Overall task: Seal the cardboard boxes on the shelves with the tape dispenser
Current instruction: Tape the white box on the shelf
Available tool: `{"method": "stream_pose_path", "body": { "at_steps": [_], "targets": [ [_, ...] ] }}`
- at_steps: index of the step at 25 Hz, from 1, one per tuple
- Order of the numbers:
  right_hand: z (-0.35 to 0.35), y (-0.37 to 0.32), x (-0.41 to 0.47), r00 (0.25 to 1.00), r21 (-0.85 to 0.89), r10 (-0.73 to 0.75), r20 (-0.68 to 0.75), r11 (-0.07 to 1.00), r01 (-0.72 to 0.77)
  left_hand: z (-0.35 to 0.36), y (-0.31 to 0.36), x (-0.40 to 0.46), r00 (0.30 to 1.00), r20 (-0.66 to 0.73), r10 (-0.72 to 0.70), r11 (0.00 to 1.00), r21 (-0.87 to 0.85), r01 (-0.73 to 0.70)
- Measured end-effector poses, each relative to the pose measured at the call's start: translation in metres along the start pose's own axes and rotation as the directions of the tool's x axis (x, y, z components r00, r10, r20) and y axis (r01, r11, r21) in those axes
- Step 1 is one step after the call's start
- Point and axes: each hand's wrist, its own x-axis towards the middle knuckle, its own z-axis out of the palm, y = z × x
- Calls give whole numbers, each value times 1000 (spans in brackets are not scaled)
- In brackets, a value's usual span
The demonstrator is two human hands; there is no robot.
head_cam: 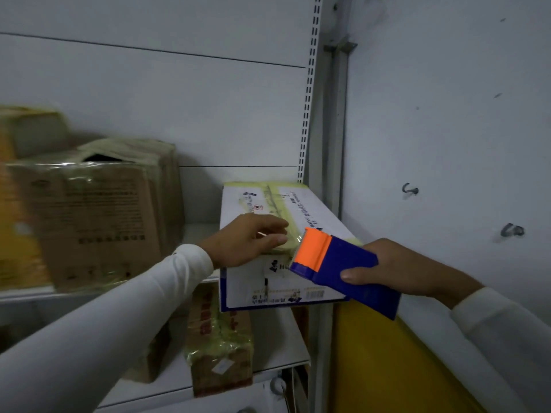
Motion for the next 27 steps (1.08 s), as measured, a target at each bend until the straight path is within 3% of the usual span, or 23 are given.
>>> {"method": "stream_pose_path", "body": {
  "at_steps": [5, 10, 16, 21, 27],
  "targets": [
    [7, -24, 23, 991, -70, -100, 85, 992, 106, -3, 9, -28, 999, 11, 48, 998, -47, -47],
    [24, -39, 35, 987, -155, -77, 140, 983, 99, -12, 2, -47, 983, -162, -90, 965, -257, 46],
    [29, -67, 52, 965, -287, 2, 263, 955, 76, -27, -21, -72, 971, -202, -125, 992, -49, 118],
    [2, -75, 51, 956, -339, 85, 279, 941, 16, -44, -43, -88, 941, -278, -193, 981, -62, 183],
    [-5, -83, 55, 951, -423, 177, 252, 905, -56, -38, -60, -83, 940, -240, -243, 970, -58, 236]
  ]
}}
